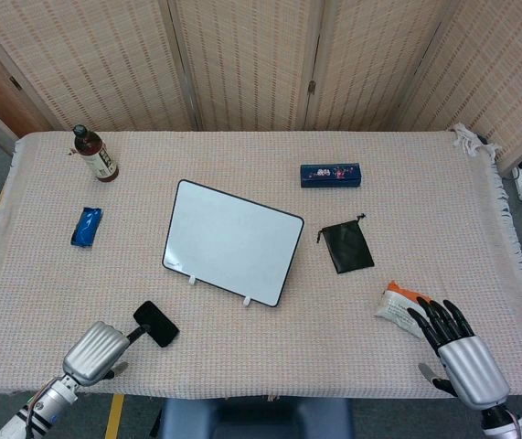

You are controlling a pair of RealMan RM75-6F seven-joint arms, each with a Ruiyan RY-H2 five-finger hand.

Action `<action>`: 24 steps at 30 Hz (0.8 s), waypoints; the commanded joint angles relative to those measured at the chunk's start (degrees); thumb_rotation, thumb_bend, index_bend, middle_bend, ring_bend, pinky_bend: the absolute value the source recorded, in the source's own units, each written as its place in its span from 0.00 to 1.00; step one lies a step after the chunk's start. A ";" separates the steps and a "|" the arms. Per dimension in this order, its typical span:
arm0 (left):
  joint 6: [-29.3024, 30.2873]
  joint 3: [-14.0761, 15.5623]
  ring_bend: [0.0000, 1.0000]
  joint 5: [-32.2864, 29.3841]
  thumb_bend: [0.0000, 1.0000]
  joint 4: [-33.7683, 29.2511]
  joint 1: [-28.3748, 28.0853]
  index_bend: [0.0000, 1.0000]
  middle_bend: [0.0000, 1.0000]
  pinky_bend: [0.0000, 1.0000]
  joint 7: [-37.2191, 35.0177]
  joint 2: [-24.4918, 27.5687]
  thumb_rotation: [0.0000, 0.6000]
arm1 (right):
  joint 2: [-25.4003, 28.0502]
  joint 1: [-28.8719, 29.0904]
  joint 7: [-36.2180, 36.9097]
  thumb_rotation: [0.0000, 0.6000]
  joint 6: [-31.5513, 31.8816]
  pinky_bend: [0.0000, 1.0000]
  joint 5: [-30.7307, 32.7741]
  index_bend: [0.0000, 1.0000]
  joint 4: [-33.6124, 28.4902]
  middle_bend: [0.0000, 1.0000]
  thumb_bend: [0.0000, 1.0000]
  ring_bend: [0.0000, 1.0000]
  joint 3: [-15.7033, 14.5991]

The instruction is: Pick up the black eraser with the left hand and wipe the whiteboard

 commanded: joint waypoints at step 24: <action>-12.57 -3.68 0.98 -12.76 0.28 3.88 -10.66 0.34 1.00 1.00 2.86 -4.06 1.00 | -0.47 1.14 -1.30 1.00 -2.85 0.00 6.56 0.00 -0.91 0.00 0.29 0.00 2.44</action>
